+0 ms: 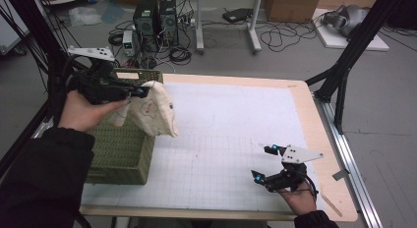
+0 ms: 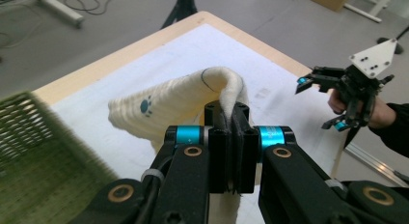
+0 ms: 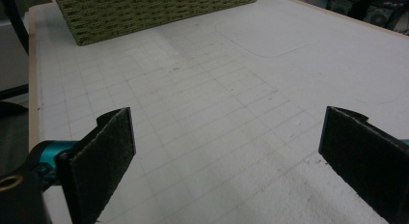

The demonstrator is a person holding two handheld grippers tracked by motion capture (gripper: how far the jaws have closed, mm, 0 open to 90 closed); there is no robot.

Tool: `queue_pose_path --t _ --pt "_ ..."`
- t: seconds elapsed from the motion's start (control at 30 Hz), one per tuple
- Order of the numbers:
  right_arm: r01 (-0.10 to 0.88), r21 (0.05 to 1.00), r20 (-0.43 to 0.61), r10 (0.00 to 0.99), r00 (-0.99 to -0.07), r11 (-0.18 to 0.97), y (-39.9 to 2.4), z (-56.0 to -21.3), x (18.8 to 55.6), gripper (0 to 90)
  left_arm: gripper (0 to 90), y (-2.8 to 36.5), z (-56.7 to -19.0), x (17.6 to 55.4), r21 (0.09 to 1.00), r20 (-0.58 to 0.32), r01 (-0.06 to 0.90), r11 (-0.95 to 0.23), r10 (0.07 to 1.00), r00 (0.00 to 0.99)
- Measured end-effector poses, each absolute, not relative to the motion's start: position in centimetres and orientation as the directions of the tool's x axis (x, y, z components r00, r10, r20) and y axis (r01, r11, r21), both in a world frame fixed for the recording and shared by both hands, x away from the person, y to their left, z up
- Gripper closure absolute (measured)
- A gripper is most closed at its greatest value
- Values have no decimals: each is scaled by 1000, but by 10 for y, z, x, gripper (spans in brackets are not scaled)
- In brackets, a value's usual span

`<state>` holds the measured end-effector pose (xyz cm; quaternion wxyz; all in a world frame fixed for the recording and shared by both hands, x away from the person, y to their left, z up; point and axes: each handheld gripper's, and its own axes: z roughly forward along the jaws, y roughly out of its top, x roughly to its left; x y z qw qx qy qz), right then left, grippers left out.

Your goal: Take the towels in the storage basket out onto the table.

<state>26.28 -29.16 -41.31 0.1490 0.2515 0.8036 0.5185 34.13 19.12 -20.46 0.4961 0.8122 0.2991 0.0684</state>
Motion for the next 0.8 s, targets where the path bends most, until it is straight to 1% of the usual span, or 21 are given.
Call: queue_pose_path --t 0.4,0.6,0.8 --pt "246 910 19 559 -829 334 -293 -412 262 47 868 134 -225 348 839 -210 404 -364 469 858" --pt "246 912 20 563 -826 329 -294 -412 262 47 867 103 -242 349 829 -219 399 -391 431 876" --pt "240 913 16 561 -827 329 -294 -411 263 47 865 73 -260 350 829 -237 397 -393 396 887"
